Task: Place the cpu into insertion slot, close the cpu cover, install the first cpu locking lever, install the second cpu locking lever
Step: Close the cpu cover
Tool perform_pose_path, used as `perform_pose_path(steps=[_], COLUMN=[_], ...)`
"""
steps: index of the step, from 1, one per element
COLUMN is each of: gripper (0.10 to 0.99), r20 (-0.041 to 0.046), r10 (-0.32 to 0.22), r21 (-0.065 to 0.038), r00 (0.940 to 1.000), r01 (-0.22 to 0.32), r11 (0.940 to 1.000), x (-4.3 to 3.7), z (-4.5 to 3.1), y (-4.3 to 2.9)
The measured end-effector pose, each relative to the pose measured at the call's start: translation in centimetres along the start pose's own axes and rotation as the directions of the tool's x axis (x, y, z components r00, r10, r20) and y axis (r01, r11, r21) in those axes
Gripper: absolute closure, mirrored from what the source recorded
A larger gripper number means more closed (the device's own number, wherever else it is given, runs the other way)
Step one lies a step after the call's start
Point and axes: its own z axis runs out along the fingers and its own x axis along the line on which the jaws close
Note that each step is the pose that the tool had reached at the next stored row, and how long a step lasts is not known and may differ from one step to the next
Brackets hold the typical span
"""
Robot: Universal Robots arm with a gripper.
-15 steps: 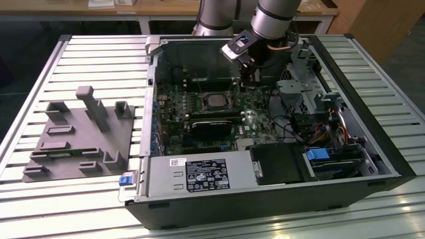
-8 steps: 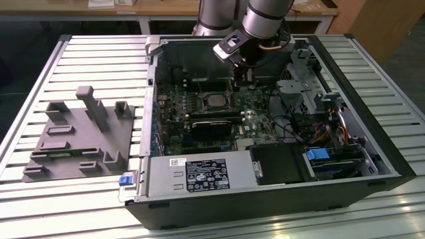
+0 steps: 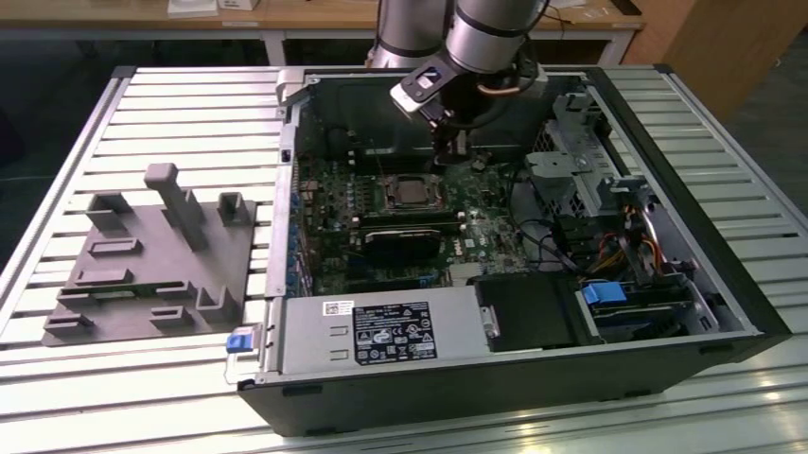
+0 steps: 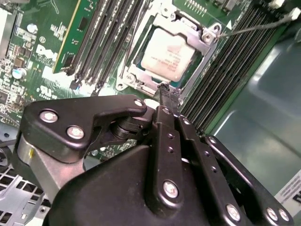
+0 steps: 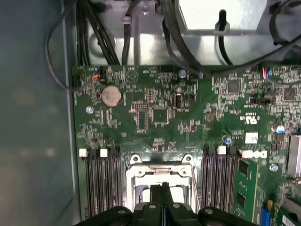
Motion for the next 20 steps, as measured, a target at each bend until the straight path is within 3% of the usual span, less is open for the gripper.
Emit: perform_pose_path(steps=[2,7,10,16,18,20], gripper=[0.984,0.984,0.984,0.984,0.984,0.984], r20=[0.0062,0.0226,0.0276,0.0255,0.0251,0.0251], r10=[0.001,0.004,0.005,0.006,0.006,0.007], r21=[-0.011,-0.061,-0.098,-0.18,-0.191,-0.192], r00=[1.0,0.9997,0.9996,0.9997,0.9997,0.9997], r01=[-0.001,-0.002,-0.002,-0.002,-0.002,-0.002], r11=[0.9999,0.9982,0.9952,0.9837,0.9815,0.9813], x=[0.0,-0.01,-0.03,-0.06,-0.07,-0.09], z=[0.1,0.41,0.56,0.89,1.1,1.34], y=[-0.42,-1.47,-2.05,-3.11,-3.57,-4.0])
